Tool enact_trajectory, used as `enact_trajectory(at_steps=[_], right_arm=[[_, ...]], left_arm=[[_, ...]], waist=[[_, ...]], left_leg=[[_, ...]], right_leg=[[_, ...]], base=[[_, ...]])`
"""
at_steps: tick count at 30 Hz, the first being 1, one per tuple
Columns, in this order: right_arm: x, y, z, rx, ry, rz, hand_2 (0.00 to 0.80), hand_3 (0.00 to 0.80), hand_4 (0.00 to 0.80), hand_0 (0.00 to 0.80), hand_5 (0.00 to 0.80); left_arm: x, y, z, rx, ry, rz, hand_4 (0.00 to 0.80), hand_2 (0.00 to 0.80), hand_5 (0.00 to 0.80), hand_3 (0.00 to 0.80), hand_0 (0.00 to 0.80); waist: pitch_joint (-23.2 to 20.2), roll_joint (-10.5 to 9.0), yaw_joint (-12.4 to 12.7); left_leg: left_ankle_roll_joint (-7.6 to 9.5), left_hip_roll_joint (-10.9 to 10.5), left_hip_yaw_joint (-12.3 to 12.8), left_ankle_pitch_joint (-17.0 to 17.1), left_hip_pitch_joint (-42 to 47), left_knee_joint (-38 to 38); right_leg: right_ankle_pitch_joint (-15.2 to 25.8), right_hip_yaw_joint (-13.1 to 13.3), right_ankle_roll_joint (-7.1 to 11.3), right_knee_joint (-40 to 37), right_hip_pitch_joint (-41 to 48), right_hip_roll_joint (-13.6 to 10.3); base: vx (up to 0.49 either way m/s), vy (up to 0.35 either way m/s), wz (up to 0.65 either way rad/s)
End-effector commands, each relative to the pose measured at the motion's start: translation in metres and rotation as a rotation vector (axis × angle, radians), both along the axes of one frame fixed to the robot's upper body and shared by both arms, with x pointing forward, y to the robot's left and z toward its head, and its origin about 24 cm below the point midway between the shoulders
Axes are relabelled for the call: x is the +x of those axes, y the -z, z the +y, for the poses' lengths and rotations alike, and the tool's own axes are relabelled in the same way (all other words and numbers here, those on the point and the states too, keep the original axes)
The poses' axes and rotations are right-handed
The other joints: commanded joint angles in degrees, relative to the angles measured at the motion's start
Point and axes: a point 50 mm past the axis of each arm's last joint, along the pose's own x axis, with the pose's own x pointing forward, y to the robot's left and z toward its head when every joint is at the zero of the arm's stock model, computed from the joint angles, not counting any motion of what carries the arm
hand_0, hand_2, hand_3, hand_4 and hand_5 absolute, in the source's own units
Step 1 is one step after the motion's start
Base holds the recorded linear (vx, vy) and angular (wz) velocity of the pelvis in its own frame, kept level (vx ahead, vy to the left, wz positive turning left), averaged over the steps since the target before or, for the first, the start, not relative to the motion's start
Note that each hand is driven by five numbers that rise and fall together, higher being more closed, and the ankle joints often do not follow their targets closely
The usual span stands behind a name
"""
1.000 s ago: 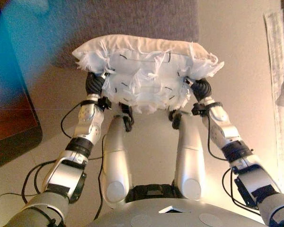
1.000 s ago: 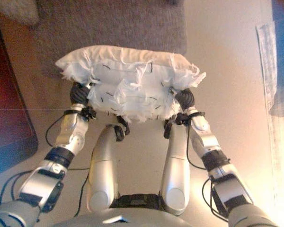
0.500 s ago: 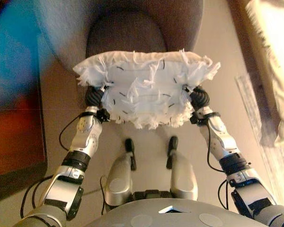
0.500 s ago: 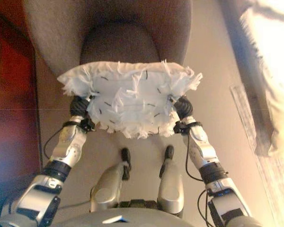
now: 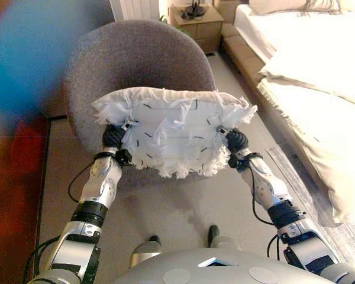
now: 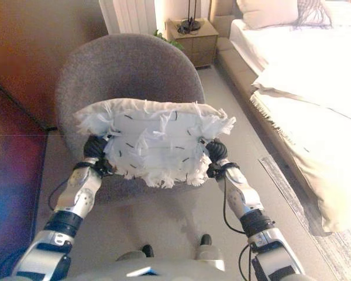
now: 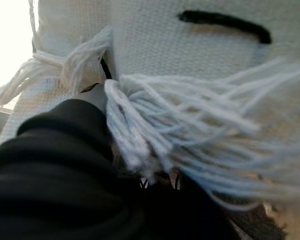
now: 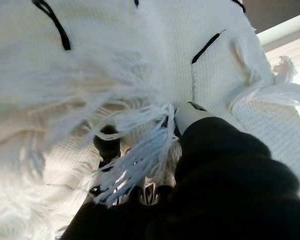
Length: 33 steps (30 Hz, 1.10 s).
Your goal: Pick up the cushion and take it to the sofa
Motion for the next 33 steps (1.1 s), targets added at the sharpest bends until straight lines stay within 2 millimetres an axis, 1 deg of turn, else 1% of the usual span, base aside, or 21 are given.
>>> enact_trajectory(at_steps=[1,2,4,7,8,10,11,14,15,17,18,20,21,22,23,24,25,26,28,30,33], right_arm=[[0.015,-0.032,0.017,0.145,0.033,-0.165,0.800,0.800,0.800,0.800,0.800],[0.015,-0.028,0.016,0.138,0.035,-0.155,0.800,0.800,0.800,0.800,0.800],[0.015,-0.024,0.014,0.125,0.037,-0.137,0.800,0.800,0.800,0.800,0.800],[0.015,-0.021,0.009,0.122,0.052,-0.116,0.800,0.800,0.800,0.800,0.800],[0.015,-0.021,0.008,0.125,0.051,-0.118,0.800,0.800,0.800,0.800,0.800],[0.015,-0.022,0.004,0.124,0.047,-0.121,0.800,0.800,0.800,0.800,0.800],[0.015,-0.022,0.002,0.121,0.041,-0.118,0.800,0.800,0.800,0.800,0.800],[0.012,-0.019,-0.002,0.114,0.023,-0.100,0.800,0.800,0.800,0.800,0.800],[0.011,-0.017,-0.003,0.114,0.014,-0.094,0.800,0.800,0.800,0.800,0.800],[0.009,-0.013,-0.004,0.109,-0.005,-0.085,0.800,0.800,0.800,0.800,0.800],[0.009,-0.012,-0.004,0.105,-0.010,-0.082,0.800,0.800,0.800,0.800,0.800],[0.007,-0.011,-0.003,0.086,-0.026,-0.081,0.800,0.800,0.800,0.800,0.800],[0.005,-0.010,-0.001,0.077,-0.040,-0.078,0.800,0.800,0.800,0.800,0.800],[0.003,-0.009,0.001,0.070,-0.055,-0.074,0.800,0.800,0.800,0.800,0.800],[0.000,-0.009,0.004,0.046,-0.077,-0.078,0.800,0.800,0.800,0.800,0.800],[-0.001,-0.009,0.004,0.028,-0.093,-0.081,0.800,0.800,0.800,0.800,0.800],[-0.003,-0.008,0.003,0.017,-0.104,-0.080,0.800,0.800,0.800,0.800,0.800],[-0.005,-0.006,0.002,0.015,-0.109,-0.073,0.800,0.800,0.800,0.800,0.800],[-0.006,-0.005,0.000,0.028,-0.113,-0.071,0.800,0.800,0.800,0.800,0.800],[-0.004,-0.004,0.003,0.040,-0.113,-0.073,0.800,0.800,0.800,0.800,0.800],[0.003,-0.007,0.010,0.051,-0.119,-0.066,0.800,0.800,0.800,0.800,0.800]], left_arm=[[0.027,-0.039,-0.015,-0.011,0.114,-0.168,0.800,0.800,0.800,0.800,0.800],[0.028,-0.037,-0.014,-0.022,0.106,-0.161,0.800,0.800,0.800,0.800,0.800],[0.029,-0.035,-0.016,-0.026,0.106,-0.153,0.800,0.800,0.800,0.800,0.800],[0.030,-0.034,-0.026,-0.008,0.133,-0.145,0.800,0.800,0.800,0.800,0.800],[0.030,-0.034,-0.029,-0.005,0.144,-0.143,0.800,0.800,0.800,0.800,0.800],[0.029,-0.032,-0.032,-0.002,0.157,-0.138,0.800,0.800,0.800,0.800,0.800],[0.027,-0.030,-0.032,-0.002,0.161,-0.131,0.800,0.800,0.800,0.800,0.800],[0.021,-0.024,-0.030,-0.006,0.173,-0.109,0.800,0.800,0.800,0.800,0.800],[0.019,-0.022,-0.029,-0.006,0.175,-0.104,0.800,0.800,0.800,0.800,0.800],[0.015,-0.019,-0.027,-0.006,0.171,-0.100,0.800,0.800,0.800,0.800,0.800],[0.013,-0.017,-0.027,-0.011,0.171,-0.100,0.800,0.800,0.800,0.800,0.800],[0.010,-0.015,-0.027,-0.021,0.165,-0.100,0.800,0.800,0.800,0.800,0.800],[0.008,-0.013,-0.027,-0.035,0.153,-0.098,0.800,0.800,0.800,0.800,0.800],[0.006,-0.011,-0.026,-0.045,0.144,-0.096,0.800,0.800,0.800,0.800,0.800],[0.005,-0.011,-0.025,-0.049,0.131,-0.099,0.800,0.800,0.800,0.800,0.800],[0.005,-0.012,-0.024,-0.050,0.121,-0.102,0.800,0.800,0.800,0.800,0.800],[0.005,-0.013,-0.024,-0.056,0.114,-0.106,0.800,0.800,0.800,0.800,0.800],[0.003,-0.014,-0.023,-0.060,0.107,-0.111,0.800,0.800,0.800,0.800,0.800],[0.002,-0.015,-0.023,-0.060,0.102,-0.119,0.800,0.800,0.800,0.800,0.800],[0.002,-0.015,-0.023,-0.059,0.102,-0.129,0.800,0.800,0.800,0.800,0.800],[0.003,-0.015,-0.016,-0.059,0.085,-0.123,0.800,0.800,0.800,0.800,0.800]], waist=[[-2.9,1.85,-0.1],[-2.4,2.09,-0.7],[-2.3,1.97,-1.6],[-1.9,0.49,-2.8],[-1.7,-0.29,-3.3],[-1.4,-1.01,-4.1],[-1.4,-1.45,-4.6],[-1.5,-2.08,-5.0],[-1.7,-2.42,-4.8],[-2.5,-2.69,-4.5],[-3.0,-2.66,-4.7],[-4.4,-1.85,-5.4],[-5.1,-1.09,-6.0],[-5.7,-0.57,-6.4],[-6.4,-0.60,-6.8],[-6.4,-0.94,-6.8],[-6.2,-1.51,-6.5],[-5.7,-2.14,-5.8],[-5.0,-2.69,-5.1],[-4.1,-3.32,-4.1],[-3.7,-3.08,-3.0]], left_leg=[[5.26,-4.2,-3.7,-3.3,-3.5,6.5],[5.14,-4.7,-4.5,-3.3,-2.6,6.3],[5.03,-5.4,-5.0,-3.6,-1.8,6.2],[5.14,-6.9,-5.7,-6.1,-0.3,7.6],[5.06,-7.5,-6.3,-7.4,0.3,8.3],[5.17,-8.4,-8.0,-9.3,1.3,9.3],[5.17,-8.9,-8.5,-10.4,2.7,9.5],[5.69,-9.2,-8.3,-12.8,5.8,9.9],[5.93,-9.3,-7.6,-13.8,6.5,10.3],[6.29,-9.2,-6.2,-14.3,6.9,11.5],[5.97,-8.8,-6.0,-13.5,6.8,12.9],[4.29,-7.1,-4.3,-10.5,7.8,14.4],[2.88,-5.4,-3.2,-7.6,8.5,16.2],[1.16,-3.9,-2.5,-3.2,8.3,18.3],[-1.27,-2.0,-1.6,2.9,6.4,22.9],[-2.77,-0.5,-1.0,6.4,4.4,28.2],[-3.18,0.0,-1.2,7.9,1.3,33.8],[-3.39,0.7,-1.4,7.8,-3.1,41.1],[-3.27,2.2,-1.5,7.4,-7.0,46.1],[-2.33,3.8,-1.4,6.1,-9.8,45.5],[-2.21,4.9,-1.5,7.3,-9.6,37.2]], right_leg=[[10.1,6.5,-1.63,23.0,-7.9,-3.9],[11.1,7.6,-1.57,24.3,-9.4,-3.0],[12.4,8.0,-1.11,21.4,-10.8,-1.2],[12.5,6.8,0.26,10.3,-11.5,0.4],[12.5,6.4,0.99,4.3,-12.1,1.2],[11.8,6.8,1.74,-2.7,-12.7,3.1],[12.5,6.7,2.22,-7.6,-13.2,4.2],[14.0,4.0,2.40,-9.3,-15.0,5.4],[14.2,2.1,2.38,-8.2,-15.1,5.0],[12.5,0.0,1.91,-7.4,-13.7,4.4],[11.8,0.1,1.31,-7.1,-13.1,4.7],[9.5,-0.4,0.20,-5.6,-12.0,5.7],[8.1,0.0,-0.82,-4.1,-11.1,6.7],[7.0,0.4,-1.91,-3.7,-10.1,7.7],[5.8,1.1,-3.36,-3.9,-8.4,8.4],[4.6,1.1,-4.60,-4.1,-6.6,8.7],[4.0,1.1,-5.40,-4.3,-5.0,8.5],[2.9,1.0,-6.45,-4.5,-2.7,8.1],[1.8,0.8,-7.45,-4.3,-0.8,7.8],[0.9,1.1,-7.94,-4.5,1.4,7.5],[-0.8,1.6,-8.14,-3.9,2.9,7.8]], base=[[0.117,0.175,0.34],[0.161,0.151,0.44],[0.216,0.039,0.56],[0.300,-0.082,0.38],[0.343,-0.114,0.44],[0.383,-0.101,0.31],[0.443,-0.083,0.24],[0.486,-0.091,0.30],[0.480,-0.107,0.35],[0.491,-0.122,-0.11],[0.485,-0.121,-0.53],[0.458,-0.113,-0.34],[0.461,-0.150,-0.08],[0.475,-0.220,-0.18],[0.376,-0.245,-0.11],[0.362,-0.266,-0.14],[0.344,-0.254,-0.12],[0.305,-0.207,-0.30],[0.264,-0.136,-0.46],[0.240,-0.056,-0.41],[0.242,0.022,-0.22]])
